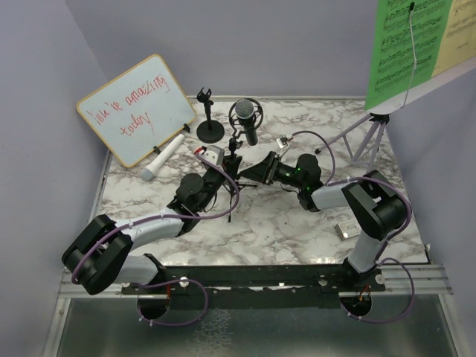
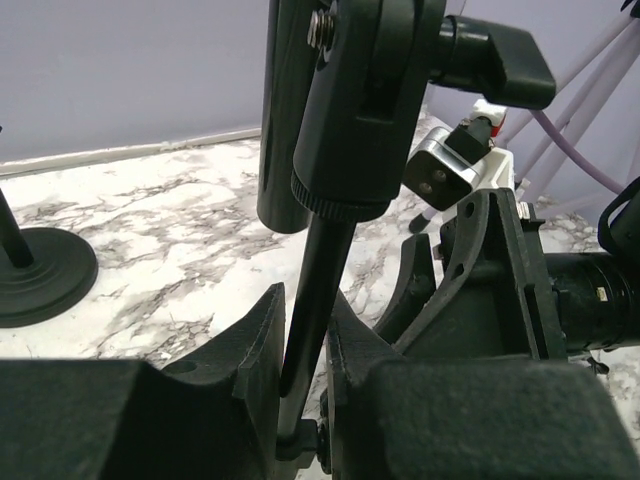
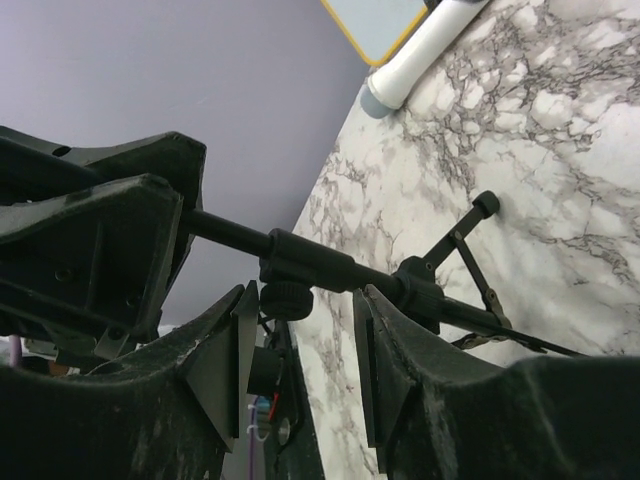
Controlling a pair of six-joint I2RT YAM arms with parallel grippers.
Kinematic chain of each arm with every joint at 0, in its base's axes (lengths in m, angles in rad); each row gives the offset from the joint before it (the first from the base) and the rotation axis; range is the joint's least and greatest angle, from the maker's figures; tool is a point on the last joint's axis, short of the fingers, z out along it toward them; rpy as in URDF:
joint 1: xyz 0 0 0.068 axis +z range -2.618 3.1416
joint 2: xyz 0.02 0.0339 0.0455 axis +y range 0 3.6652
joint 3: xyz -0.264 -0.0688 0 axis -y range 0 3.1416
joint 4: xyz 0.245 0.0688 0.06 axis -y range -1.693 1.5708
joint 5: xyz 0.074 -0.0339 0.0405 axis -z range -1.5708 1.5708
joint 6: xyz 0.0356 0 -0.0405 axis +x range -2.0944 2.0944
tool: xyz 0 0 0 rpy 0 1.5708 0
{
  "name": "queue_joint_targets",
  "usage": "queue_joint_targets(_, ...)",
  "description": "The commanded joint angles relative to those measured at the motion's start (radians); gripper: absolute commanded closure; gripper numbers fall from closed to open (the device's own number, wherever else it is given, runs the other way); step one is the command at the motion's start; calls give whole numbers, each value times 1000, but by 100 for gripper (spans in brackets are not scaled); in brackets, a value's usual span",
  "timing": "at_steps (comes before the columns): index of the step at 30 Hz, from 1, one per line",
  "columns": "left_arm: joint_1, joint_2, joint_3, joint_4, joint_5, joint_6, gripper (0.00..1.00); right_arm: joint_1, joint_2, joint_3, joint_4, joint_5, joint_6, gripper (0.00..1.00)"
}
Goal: Pack up the instrument practice props
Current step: Unscrew the knob on the microphone stand.
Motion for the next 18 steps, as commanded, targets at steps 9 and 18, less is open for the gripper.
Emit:
queue_joint_targets(9, -54, 17, -47, 45, -29, -10, 95, 48, -28, -41, 43, 32, 27, 50)
queue_joint_targets(18, -80, 15, -63, 59, -62, 0, 96, 53, -28, -54, 40, 44, 21, 73)
